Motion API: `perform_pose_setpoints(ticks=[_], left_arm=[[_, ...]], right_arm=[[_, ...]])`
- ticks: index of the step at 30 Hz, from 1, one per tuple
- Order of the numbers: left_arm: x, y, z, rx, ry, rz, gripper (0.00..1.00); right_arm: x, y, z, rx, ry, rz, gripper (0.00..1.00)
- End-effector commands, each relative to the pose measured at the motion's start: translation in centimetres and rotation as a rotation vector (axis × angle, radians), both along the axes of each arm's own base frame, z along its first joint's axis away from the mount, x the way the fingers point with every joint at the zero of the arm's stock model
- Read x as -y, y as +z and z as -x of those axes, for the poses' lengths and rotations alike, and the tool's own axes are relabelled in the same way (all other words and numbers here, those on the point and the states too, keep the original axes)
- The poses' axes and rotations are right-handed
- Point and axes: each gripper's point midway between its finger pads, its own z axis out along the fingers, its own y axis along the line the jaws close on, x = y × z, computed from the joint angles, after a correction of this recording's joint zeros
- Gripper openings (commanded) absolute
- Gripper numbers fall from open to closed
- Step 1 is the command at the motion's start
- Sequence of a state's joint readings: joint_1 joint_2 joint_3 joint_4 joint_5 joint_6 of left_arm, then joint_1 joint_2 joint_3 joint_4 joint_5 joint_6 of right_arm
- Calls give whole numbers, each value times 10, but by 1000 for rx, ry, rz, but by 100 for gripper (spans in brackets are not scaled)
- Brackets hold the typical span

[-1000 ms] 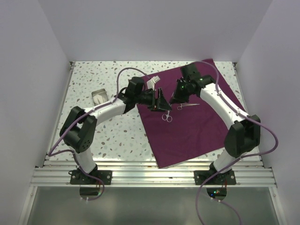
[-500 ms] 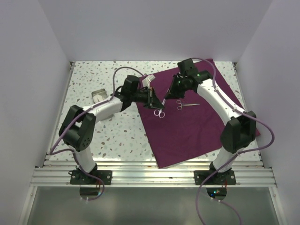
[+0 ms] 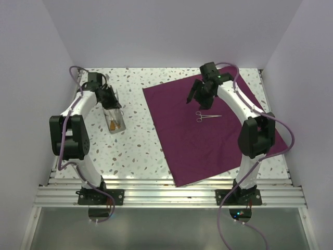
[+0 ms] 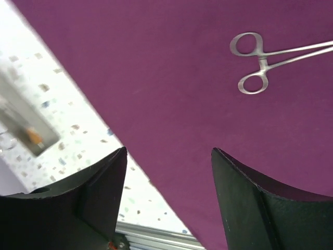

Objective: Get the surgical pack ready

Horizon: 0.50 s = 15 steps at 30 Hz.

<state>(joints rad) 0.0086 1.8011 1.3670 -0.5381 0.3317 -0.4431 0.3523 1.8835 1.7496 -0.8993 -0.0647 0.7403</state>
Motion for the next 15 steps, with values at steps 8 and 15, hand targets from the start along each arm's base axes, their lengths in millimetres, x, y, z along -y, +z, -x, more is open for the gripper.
perform_pose_setpoints(ticks=[8, 15], left_arm=[[-68, -52, -10, -159, 132, -156, 1], [-77, -53, -12, -176, 158, -197, 33]], right_arm=[[74, -70, -19, -161, -243, 130, 60], [86, -98, -21, -271, -430, 198, 62]])
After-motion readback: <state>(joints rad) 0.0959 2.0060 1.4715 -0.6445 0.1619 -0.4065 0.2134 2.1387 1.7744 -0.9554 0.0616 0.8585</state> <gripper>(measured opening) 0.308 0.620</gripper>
